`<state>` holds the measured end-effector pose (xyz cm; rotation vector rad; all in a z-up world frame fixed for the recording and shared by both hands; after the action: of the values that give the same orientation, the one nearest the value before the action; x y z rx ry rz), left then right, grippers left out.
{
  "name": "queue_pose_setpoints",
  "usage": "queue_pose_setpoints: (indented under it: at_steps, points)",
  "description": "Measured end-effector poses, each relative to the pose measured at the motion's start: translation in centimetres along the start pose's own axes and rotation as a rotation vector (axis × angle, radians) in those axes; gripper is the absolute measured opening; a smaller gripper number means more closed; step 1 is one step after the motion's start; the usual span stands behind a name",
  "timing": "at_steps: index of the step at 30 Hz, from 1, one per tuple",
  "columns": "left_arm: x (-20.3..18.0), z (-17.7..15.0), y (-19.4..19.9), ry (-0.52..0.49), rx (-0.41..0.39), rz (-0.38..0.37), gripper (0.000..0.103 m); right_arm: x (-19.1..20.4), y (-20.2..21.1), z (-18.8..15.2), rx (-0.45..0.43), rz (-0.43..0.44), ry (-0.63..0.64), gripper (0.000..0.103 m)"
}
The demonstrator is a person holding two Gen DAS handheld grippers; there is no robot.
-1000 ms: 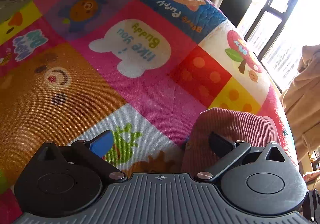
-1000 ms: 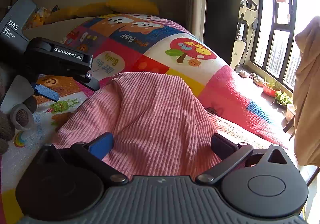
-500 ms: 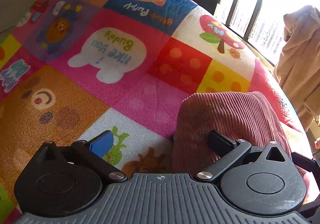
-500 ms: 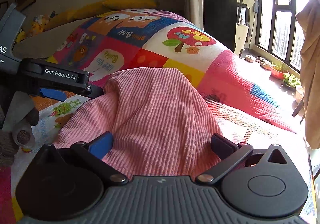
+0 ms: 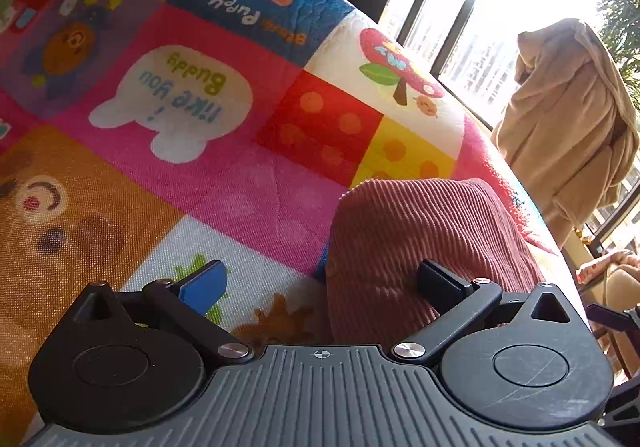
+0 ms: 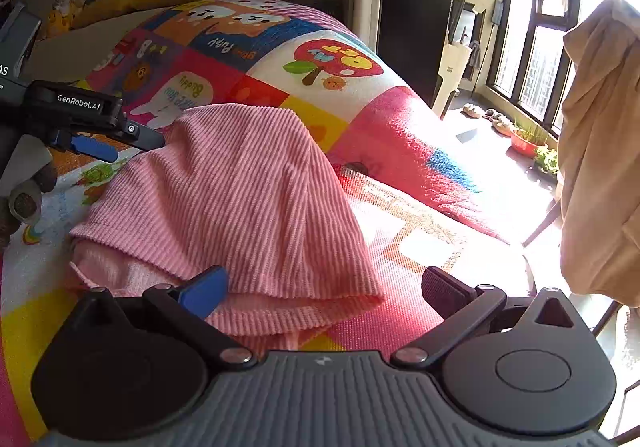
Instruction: Fold clothes
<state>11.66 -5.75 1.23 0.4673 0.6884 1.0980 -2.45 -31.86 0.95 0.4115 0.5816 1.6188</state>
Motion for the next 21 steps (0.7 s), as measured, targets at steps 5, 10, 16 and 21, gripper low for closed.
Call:
queue_pose_setpoints:
  at_steps: [5, 10, 16, 21]
  points:
    - [-0.8, 0.2, -0.3, -0.054, -0.013, 0.004, 0.103, -2.6, 2.1, 4.3, -0.102, 0.036, -0.085, 0.103]
    - [-1.4, 0.2, -0.4, -0.073, -0.015, 0.005, 0.103, -1.3, -4.4, 9.5, -0.104, -0.056, -0.110, 0.103]
    - [-0.5, 0.1, 0.7, -0.051, -0.016, -0.048, 0.103, 1.3, -14.5, 8.4, 0.081, -0.197, 0.020, 0.103]
    - [1.2, -0.2, 0.3, 0.076, 0.081, -0.239, 0.103, 0.2, -12.5, 8.0, 0.032, -0.201, -0.021, 0.103]
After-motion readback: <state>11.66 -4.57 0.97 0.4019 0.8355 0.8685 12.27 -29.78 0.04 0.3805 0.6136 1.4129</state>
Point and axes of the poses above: each gripper's, at about its wrist camera, not at the fingertips, and y roughly against the way its jaws point, x to its left, z to its top, the point moved 1 cm from there along -y, roughly the way its jaws point, and after that the axes turned 1 degree about -y, right-handed, at the moved point
